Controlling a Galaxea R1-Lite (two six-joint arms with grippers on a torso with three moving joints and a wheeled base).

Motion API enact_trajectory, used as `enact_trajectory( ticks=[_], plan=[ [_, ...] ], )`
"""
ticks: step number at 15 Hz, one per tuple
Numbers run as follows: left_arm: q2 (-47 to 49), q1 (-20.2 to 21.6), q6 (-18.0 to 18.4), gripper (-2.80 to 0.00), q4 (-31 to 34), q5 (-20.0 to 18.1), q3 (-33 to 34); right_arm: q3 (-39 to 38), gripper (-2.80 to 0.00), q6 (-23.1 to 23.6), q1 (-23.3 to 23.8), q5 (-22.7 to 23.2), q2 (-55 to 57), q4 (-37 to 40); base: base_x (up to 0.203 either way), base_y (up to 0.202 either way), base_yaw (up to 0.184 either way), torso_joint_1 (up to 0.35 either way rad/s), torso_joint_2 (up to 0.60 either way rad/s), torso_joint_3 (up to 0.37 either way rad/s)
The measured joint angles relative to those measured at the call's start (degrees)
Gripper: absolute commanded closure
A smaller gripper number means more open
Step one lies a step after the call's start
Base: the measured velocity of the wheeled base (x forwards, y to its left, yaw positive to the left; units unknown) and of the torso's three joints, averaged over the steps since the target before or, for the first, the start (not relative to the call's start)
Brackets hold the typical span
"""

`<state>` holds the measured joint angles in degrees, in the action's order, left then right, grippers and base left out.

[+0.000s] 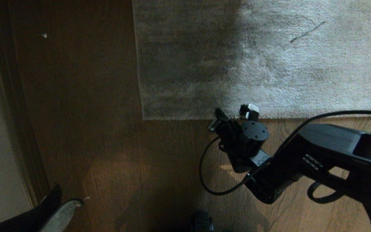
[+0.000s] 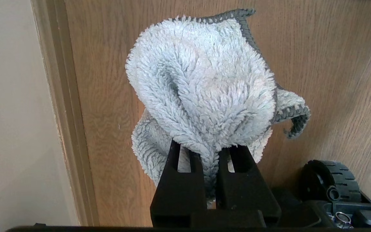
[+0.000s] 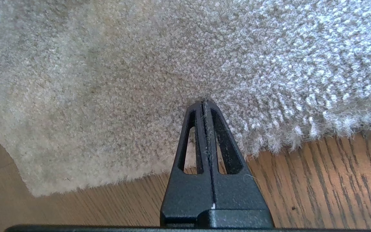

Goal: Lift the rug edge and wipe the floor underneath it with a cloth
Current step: Lay down the carpet

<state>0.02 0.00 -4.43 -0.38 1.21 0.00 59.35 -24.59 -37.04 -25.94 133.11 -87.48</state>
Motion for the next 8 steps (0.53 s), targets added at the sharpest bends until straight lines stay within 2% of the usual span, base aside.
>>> enact_trajectory(
  ticks=[8],
  plan=[
    [0.00,0.00,0.00,0.00,0.07,0.00,0.00,0.30,0.00,-0.02,0.02,-0.13,0.05,0.35,0.000,0.000,0.000,0.000,0.00,0.000]
  ],
)
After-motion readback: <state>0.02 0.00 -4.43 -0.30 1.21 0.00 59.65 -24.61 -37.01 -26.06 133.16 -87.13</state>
